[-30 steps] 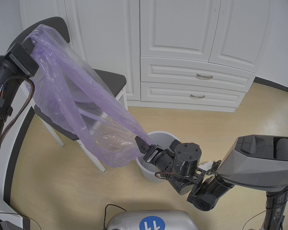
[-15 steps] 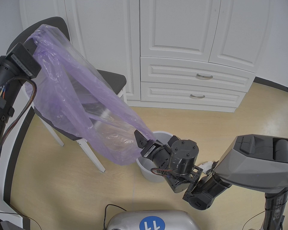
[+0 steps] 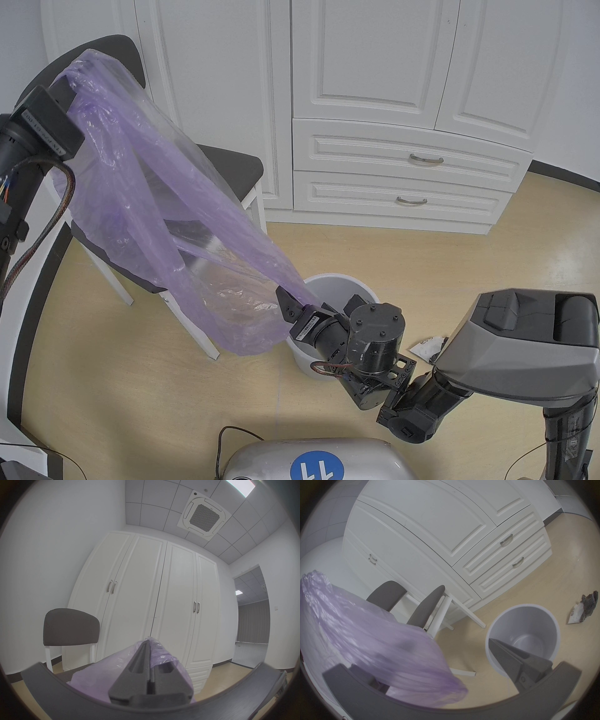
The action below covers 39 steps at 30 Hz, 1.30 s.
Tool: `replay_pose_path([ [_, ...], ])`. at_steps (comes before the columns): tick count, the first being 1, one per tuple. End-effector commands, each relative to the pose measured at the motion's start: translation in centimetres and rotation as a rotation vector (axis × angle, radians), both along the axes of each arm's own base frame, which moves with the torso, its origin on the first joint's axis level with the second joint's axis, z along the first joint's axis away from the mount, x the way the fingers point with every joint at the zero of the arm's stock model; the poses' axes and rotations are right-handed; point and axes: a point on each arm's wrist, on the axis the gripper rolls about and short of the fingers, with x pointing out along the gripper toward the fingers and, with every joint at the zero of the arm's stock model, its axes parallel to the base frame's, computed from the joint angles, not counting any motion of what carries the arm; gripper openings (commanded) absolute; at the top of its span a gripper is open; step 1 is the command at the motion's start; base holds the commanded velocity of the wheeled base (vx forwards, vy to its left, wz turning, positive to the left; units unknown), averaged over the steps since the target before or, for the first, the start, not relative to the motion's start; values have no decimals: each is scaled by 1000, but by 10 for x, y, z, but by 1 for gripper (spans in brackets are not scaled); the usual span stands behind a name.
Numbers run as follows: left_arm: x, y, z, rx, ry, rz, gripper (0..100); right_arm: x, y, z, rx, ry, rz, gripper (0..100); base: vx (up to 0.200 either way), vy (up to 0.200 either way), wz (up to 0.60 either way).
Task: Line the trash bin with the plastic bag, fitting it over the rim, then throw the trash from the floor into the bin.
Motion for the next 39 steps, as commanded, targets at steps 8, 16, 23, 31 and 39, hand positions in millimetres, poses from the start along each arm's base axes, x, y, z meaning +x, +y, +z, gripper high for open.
replay_pose_path([
  [8,0,1,1,-5,-3,7,0,4,-2,-13,-22,19,-8,100,0,0,0],
  [16,1,3,2,-8,-7,16,0,-4,-10,2,-15,10,1,100,0,0,0],
  [23,-4,10,9,-29,-31,30,0,-4,-27,9,15,-10,87,100,0,0,0],
  [31,-5,10,8,-29,-31,24,0,-1,-25,-7,11,-7,91,100,0,0,0],
  [39,-6,9,8,-27,-29,17,0,1,-24,-7,34,-35,93,100,0,0,0],
])
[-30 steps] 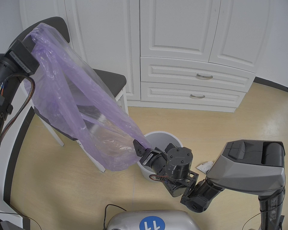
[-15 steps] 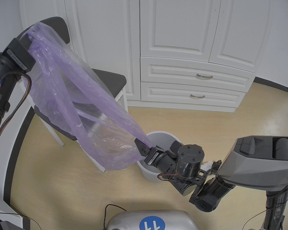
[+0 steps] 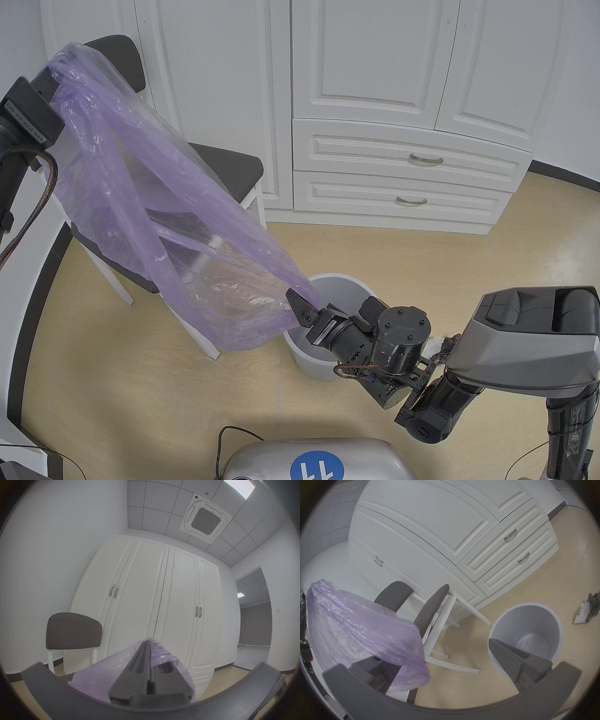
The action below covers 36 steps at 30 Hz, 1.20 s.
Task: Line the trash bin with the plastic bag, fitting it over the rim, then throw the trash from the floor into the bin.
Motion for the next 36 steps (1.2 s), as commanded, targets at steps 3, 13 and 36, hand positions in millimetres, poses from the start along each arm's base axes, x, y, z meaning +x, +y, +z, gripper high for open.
replay_pose_path([
  [3,-3,-3,0,0,1,-28,0,-2,4,2,12,-17,1,100,0,0,0],
  [13,-5,-3,0,-2,0,-33,0,-15,23,-7,-7,-16,6,100,0,0,0],
  [36,-6,-2,1,-6,-4,-31,0,-12,19,-13,-26,-4,3,0,0,0,0],
])
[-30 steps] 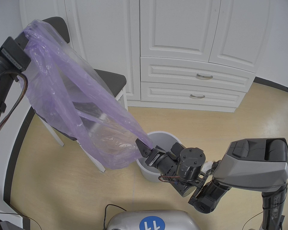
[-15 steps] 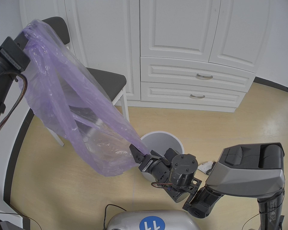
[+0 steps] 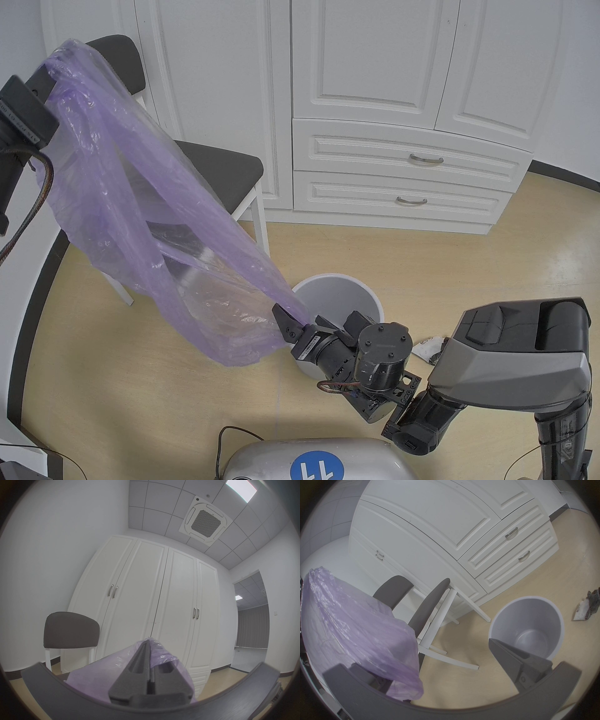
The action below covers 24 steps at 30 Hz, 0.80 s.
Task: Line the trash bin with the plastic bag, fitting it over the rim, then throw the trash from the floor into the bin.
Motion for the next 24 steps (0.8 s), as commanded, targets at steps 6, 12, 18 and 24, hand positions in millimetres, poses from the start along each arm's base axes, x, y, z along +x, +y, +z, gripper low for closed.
replay_pose_path([
  [6,0,0,-1,5,4,1,0,-6,-3,11,-2,-32,5,0,0,0,0],
  [12,3,-3,-6,21,21,5,0,-11,-8,26,-14,-70,4,0,0,0,0],
  [18,5,-4,-12,64,69,5,0,-11,-12,39,-71,-134,-24,0,0,0,0],
  [24,9,-7,-24,117,125,9,0,-3,-39,65,-205,-246,-145,0,0,0,0],
])
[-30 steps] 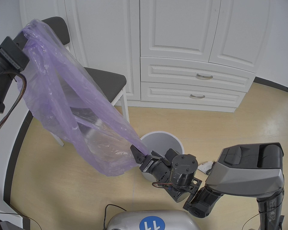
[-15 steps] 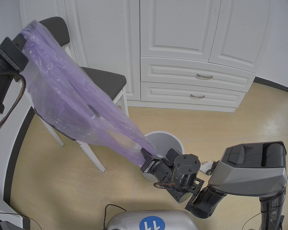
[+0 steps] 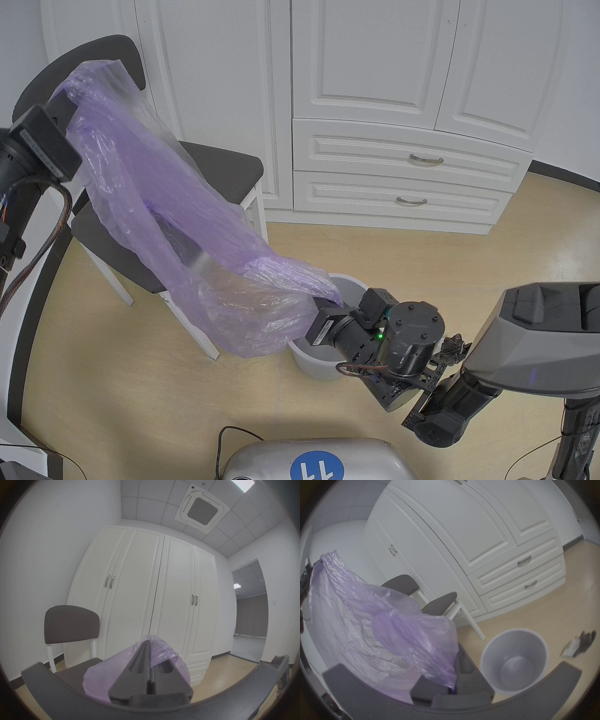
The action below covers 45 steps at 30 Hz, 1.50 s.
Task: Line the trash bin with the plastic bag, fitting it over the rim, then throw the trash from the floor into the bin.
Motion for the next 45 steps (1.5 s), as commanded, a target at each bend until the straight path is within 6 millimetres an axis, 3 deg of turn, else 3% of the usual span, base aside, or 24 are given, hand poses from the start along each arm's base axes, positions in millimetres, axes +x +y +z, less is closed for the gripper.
replay_pose_path([
  [1,4,-2,-12,51,56,5,0,3,-27,32,-31,-95,-78,0,0,0,0],
  [11,17,-15,-44,207,223,-7,0,-34,-84,115,-70,-198,-148,0,0,0,0],
  [13,18,-16,-46,211,230,-6,0,-39,-89,123,-71,-199,-154,0,0,0,0],
  [16,22,-20,-54,234,255,-6,0,-60,-109,143,-137,-161,-155,0,0,0,0],
  [22,27,-24,-67,269,296,-2,0,-72,-120,177,-314,-106,-154,0,0,0,0],
  [29,34,-26,-79,300,338,16,0,-105,-165,165,-518,-89,-220,0,0,0,0],
  [34,47,-21,-84,305,358,76,0,-118,-180,152,-687,-109,-286,0,0,0,0],
  [45,42,-11,-80,272,352,136,0,-118,-194,136,-870,-35,-475,0,0,0,0],
])
